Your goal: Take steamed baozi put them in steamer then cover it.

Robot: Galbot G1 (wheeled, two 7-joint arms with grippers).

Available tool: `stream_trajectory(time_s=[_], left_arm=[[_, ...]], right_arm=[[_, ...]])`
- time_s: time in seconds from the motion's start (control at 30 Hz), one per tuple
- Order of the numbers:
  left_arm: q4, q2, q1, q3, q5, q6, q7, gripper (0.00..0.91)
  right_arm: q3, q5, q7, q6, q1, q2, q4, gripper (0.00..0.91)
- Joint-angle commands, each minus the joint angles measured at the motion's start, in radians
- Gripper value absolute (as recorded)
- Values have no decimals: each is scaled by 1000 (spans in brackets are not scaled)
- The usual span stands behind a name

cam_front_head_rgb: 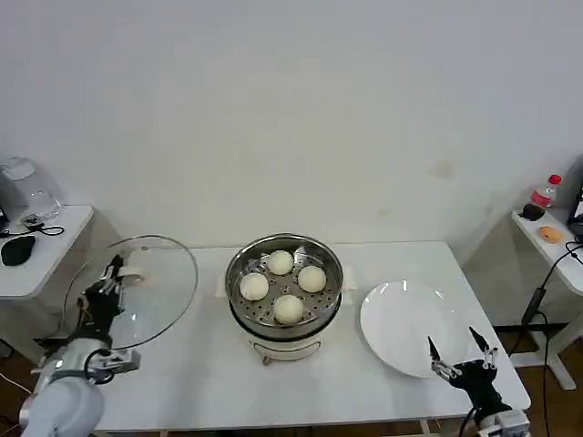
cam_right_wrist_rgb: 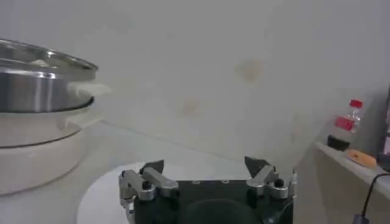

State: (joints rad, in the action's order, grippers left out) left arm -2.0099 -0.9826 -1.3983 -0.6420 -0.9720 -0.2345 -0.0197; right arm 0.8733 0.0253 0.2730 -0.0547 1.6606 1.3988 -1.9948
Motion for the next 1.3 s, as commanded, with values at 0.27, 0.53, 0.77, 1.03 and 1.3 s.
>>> stream_trajectory(time_s=[0.27, 0.53, 0.77, 1.03, 1.3], left_arm=[[-47, -93, 382, 525, -204, -303, 257, 0], [-7, -279, 453, 634, -408, -348, 401, 0], [46, -405, 465, 670, -504, -365, 425, 0], [127, -480, 467, 695, -564, -346, 401, 0], [169, -492, 455, 689, -577, -337, 388, 0]], right_arm=[[-13, -56, 3, -11, 7, 45, 6, 907], [-18, -65, 4, -16, 0, 44, 22, 907], [-40, -80, 6, -26, -11, 47, 48, 907], [-41, -83, 8, -30, -10, 46, 49, 907], [-40, -79, 9, -37, -3, 44, 55, 907]])
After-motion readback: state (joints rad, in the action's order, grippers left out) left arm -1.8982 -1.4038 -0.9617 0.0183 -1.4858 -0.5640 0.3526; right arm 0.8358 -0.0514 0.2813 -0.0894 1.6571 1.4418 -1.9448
